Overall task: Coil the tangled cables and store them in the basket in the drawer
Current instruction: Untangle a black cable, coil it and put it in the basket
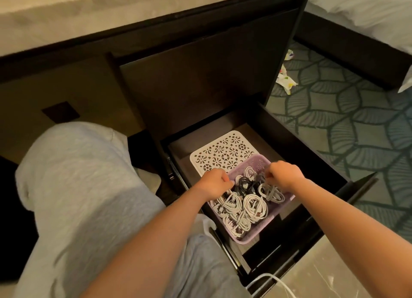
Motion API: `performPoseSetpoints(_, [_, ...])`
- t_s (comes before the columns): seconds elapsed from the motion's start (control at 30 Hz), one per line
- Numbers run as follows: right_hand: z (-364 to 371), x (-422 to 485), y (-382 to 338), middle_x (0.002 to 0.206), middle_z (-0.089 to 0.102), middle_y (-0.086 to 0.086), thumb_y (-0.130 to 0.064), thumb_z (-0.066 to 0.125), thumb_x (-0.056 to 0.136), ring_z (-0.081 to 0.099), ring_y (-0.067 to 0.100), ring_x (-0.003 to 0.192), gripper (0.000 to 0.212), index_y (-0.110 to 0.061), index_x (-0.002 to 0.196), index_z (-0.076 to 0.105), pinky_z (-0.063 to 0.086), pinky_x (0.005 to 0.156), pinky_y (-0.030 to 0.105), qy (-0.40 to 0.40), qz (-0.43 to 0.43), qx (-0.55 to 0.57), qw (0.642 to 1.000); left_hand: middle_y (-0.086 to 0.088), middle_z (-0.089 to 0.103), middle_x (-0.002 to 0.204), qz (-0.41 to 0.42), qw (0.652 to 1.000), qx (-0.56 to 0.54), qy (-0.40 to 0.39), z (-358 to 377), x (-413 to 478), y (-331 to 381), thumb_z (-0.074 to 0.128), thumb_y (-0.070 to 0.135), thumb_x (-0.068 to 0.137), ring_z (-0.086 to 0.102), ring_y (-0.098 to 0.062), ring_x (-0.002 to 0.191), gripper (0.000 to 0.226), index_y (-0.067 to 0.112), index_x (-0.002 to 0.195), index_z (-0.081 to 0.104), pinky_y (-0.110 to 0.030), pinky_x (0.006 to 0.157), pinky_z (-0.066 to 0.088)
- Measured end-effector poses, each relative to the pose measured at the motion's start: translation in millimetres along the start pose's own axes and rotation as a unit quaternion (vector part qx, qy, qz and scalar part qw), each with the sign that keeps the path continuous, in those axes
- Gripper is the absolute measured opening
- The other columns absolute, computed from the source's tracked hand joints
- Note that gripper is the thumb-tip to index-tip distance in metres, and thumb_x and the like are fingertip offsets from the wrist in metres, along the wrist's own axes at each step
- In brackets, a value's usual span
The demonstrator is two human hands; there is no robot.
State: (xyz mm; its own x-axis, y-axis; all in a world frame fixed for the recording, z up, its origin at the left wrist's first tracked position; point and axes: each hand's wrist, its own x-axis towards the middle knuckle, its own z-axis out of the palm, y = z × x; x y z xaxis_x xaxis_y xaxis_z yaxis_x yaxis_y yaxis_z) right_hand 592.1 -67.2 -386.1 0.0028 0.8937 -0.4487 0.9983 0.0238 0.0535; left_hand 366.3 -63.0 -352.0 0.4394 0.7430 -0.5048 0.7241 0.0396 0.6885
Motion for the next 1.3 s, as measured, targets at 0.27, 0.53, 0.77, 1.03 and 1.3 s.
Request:
performPoseSetpoints(0.27, [-87.4,0.3,-36.1,0.093,0.065,-0.008,-0.038,0.058,0.090,0.061,0.014,0.087,0.008,-0.031,0.088,0.062,0.051,0.078,0.035,0.073,-0.097,0.134,0.983,0.002,0.061,0.098,0.065,0.997,0.030,0.036,-63.0,-26.3,38.5,0.057,0.031,0.093,0.056,-0.013,0.094,0.023,0.013,0.102,0.066,-0.025,0.077,0.044])
performPoseSetpoints(0.53, [-225.1,-41.1,-92.7,0.075,0.064,-0.012,-0.020,0.060,0.091,0.062,-0.002,0.060,0.012,-0.029,0.083,0.061,0.049,0.070,0.020,0.149,-0.247,0.234,0.928,0.000,0.067,0.109,0.107,0.981,0.134,0.095,-166.4,-91.9,61.5,0.055,0.042,0.092,0.061,-0.013,0.102,0.031,0.018,0.109,0.066,-0.036,0.096,0.048])
performPoseSetpoints(0.77, [-321.1,-73.0,-152.2,0.077,0.068,-0.002,-0.018,0.060,0.091,0.065,0.015,0.067,0.010,-0.013,0.096,0.067,0.055,0.070,0.031,0.210,-0.334,0.217,0.893,0.007,0.063,0.102,0.129,0.957,0.171,0.193,-250.2,-173.2,81.0,0.050,0.042,0.094,0.058,-0.011,0.099,0.029,0.020,0.109,0.063,-0.034,0.094,0.046])
performPoseSetpoints(1.03, [-391.8,-76.5,-239.9,0.082,0.066,-0.006,-0.021,0.060,0.091,0.064,0.009,0.067,0.010,-0.018,0.099,0.066,0.051,0.065,0.022,0.245,-0.391,0.154,0.874,0.011,0.062,0.107,0.102,0.933,0.230,0.258,-319.3,-241.3,74.4,0.049,0.044,0.094,0.057,-0.004,0.097,0.029,0.025,0.113,0.060,-0.028,0.090,0.047])
performPoseSetpoints(1.3, [-437.3,-43.6,-329.4,0.079,0.065,-0.007,-0.018,0.057,0.093,0.061,0.006,0.066,0.013,-0.013,0.098,0.068,0.046,0.061,0.014,0.265,-0.422,0.119,0.859,0.008,0.060,0.107,0.041,0.917,0.238,0.318,-387.5,-259.6,33.8,0.051,0.041,0.093,0.057,-0.012,0.101,0.020,0.026,0.103,0.061,-0.038,0.094,0.047])
